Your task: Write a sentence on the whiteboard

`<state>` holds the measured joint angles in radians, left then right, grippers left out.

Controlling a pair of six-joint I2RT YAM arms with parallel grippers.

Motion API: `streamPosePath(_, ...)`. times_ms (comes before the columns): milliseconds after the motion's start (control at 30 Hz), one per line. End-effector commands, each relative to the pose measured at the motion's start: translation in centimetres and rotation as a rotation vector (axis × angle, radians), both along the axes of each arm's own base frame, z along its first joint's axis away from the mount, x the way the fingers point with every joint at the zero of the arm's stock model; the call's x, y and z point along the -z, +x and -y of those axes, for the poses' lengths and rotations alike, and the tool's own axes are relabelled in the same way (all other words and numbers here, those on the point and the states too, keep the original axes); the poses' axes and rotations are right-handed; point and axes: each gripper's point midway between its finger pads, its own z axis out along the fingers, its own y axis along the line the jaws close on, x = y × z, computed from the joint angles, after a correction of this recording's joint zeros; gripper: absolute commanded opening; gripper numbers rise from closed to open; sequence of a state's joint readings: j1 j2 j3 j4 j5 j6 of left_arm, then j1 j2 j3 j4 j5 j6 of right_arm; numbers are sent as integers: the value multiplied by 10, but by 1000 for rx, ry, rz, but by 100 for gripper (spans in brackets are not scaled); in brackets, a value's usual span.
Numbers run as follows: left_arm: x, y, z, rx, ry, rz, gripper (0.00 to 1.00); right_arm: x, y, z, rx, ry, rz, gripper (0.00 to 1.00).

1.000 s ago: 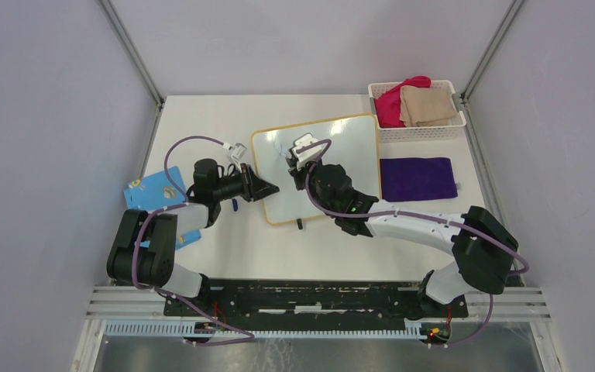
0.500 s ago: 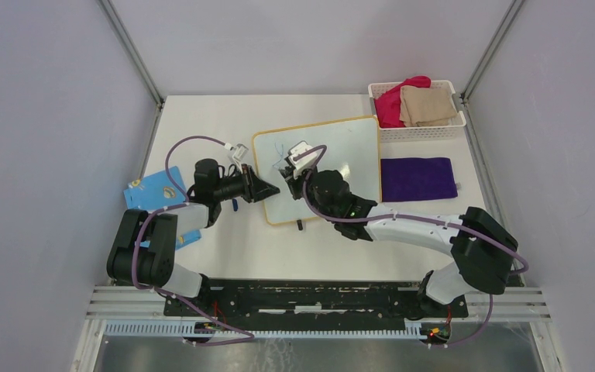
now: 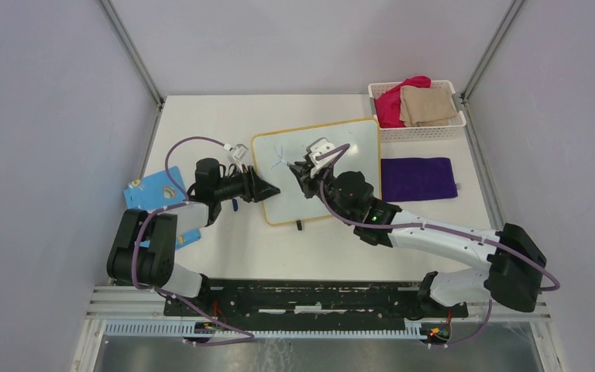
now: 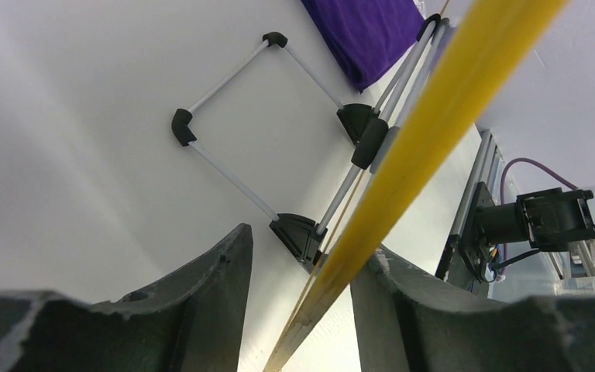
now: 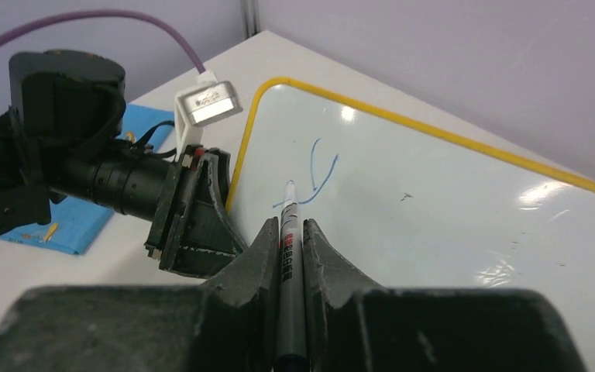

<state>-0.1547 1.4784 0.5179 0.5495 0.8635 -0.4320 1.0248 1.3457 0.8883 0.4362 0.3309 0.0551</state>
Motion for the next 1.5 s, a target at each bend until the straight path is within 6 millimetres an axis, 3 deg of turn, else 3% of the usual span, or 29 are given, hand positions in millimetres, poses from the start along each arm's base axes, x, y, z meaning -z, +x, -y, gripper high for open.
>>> streamPosePath(0,-12,15,-3,-23,32,85,51,-36,7,29,101,61,85,0)
streamPosePath(200,-9,14,-2,-13,34,79,31,-43,16,39,148,79,96,0)
streamPosePath(400,-8,13,-2,-9,37,81,23,-43,17,38,142,66,111,0)
streamPosePath(500,-7,13,-2,-8,38,79,25,-43,16,37,133,68,111,0)
streamPosePath(633,-9,14,-2,-4,38,80,47,-43,14,39,128,73,111,0)
streamPosePath(767,-12,13,-3,-6,43,86,55,-43,9,41,114,82,111,0)
streamPosePath(967,-15,14,-6,9,17,92,51,-40,3,42,84,81,111,0)
streamPosePath(1167,-23,5,5,98,-89,111,49,-43,-2,47,78,85,116,0)
streamPosePath(1467,-19,3,5,108,-88,150,45,-44,-3,47,69,89,120,0)
